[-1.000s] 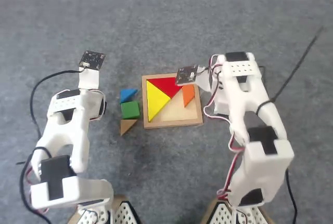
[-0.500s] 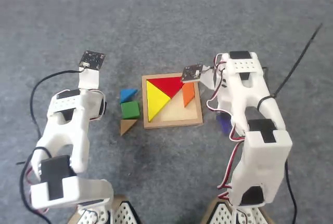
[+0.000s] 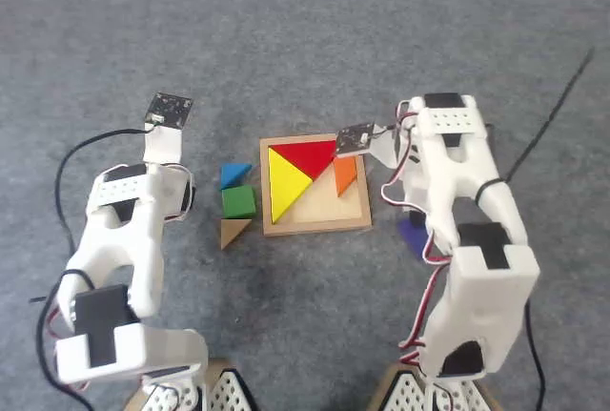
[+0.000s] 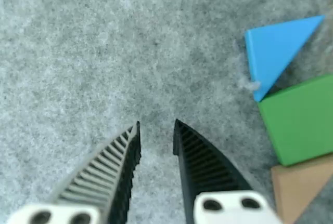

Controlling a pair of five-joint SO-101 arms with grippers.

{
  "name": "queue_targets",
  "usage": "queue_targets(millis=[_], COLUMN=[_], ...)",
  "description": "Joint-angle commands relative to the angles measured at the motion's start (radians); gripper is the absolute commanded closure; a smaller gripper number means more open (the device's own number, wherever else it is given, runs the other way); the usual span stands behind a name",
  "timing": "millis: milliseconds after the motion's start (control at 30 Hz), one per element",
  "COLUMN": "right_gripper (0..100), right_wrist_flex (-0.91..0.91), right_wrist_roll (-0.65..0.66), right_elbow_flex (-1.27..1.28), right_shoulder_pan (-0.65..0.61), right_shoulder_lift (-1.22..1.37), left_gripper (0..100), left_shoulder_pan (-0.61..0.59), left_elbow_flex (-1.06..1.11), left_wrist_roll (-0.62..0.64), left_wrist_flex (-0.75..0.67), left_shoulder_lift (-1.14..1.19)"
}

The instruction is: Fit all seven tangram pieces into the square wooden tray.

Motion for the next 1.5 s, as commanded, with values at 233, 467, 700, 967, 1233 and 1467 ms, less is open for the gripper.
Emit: queue_targets(millis=[233, 467, 700, 967, 1233, 1467], right_gripper=[76.8, 78.7, 94.1, 84.7, 83.3, 82.7], right_wrist_flex=[0.022, 0.048, 0.033, -0.153, -0.38, -0.375], right_wrist_roll=[0.114, 0.058, -0.175, -0.222, -0.296, -0.318], right_elbow_flex=[-0.023, -0.021, 0.068, 0.368, 0.666, 0.692], right_shoulder_pan=[0.058, 0.099, 0.102, 0.119, -0.019, -0.051], right_shoulder_lift=[0.136, 0.124, 0.111, -0.108, -0.357, -0.456], left_gripper=[90, 90, 90, 90, 90, 90], left_shoulder_pan=[-0.003, -0.003, -0.003, -0.003, -0.003, -0.003], left_elbow_flex=[-0.005, -0.005, -0.005, -0.005, -0.005, -0.005], left_wrist_roll=[0.0, 0.0, 0.0, 0.0, 0.0, 0.0], left_wrist_flex=[-0.012, -0.012, -0.012, -0.012, -0.012, -0.012], left_shoulder_lift=[-0.054, -0.054, -0.054, -0.054, -0.054, -0.054])
